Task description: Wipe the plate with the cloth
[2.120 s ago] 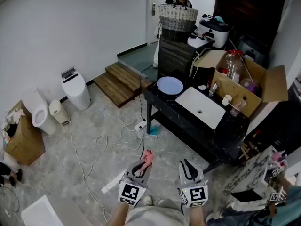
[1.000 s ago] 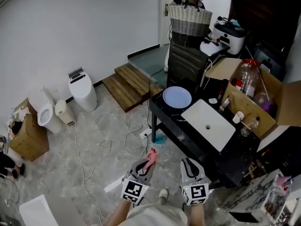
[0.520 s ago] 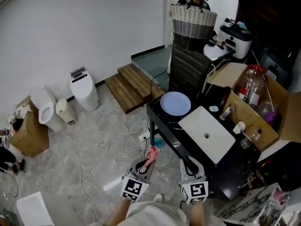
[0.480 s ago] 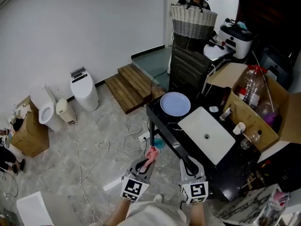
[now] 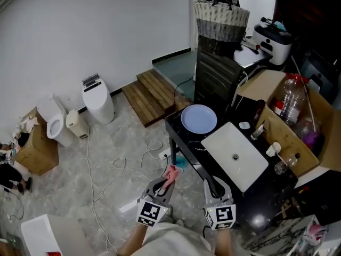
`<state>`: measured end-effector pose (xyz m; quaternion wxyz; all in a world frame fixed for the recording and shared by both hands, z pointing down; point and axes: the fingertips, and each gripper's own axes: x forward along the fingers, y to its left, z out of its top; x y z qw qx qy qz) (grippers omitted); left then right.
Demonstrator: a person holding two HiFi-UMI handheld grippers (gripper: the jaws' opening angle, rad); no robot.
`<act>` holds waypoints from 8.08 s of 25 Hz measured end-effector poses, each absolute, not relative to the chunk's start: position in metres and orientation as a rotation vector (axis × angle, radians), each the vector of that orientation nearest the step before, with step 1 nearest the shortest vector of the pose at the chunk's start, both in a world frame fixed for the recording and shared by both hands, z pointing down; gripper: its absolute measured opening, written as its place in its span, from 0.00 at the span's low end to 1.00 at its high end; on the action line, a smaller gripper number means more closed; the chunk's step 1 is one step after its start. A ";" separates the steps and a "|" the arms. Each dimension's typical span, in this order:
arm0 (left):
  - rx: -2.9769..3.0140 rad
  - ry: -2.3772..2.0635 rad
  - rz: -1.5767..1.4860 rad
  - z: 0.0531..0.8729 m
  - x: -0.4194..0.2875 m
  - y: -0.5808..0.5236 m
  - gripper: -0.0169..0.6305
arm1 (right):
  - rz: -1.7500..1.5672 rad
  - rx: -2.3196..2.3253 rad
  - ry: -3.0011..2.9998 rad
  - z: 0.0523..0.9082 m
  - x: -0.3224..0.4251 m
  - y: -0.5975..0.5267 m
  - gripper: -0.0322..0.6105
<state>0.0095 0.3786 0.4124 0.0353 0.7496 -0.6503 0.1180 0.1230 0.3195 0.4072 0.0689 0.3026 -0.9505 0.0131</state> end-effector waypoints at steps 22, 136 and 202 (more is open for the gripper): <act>2.363 -1.937 0.360 0.414 -0.038 0.272 0.08 | 0.063 0.985 -2.822 0.412 0.076 0.225 0.16; 2.510 -0.955 0.905 0.623 -0.037 -0.135 0.08 | 0.578 1.271 -2.195 0.616 0.014 -0.123 0.08; 2.188 -1.042 1.279 0.666 -0.103 -0.194 0.08 | 0.692 1.318 -2.098 0.640 0.017 -0.124 0.10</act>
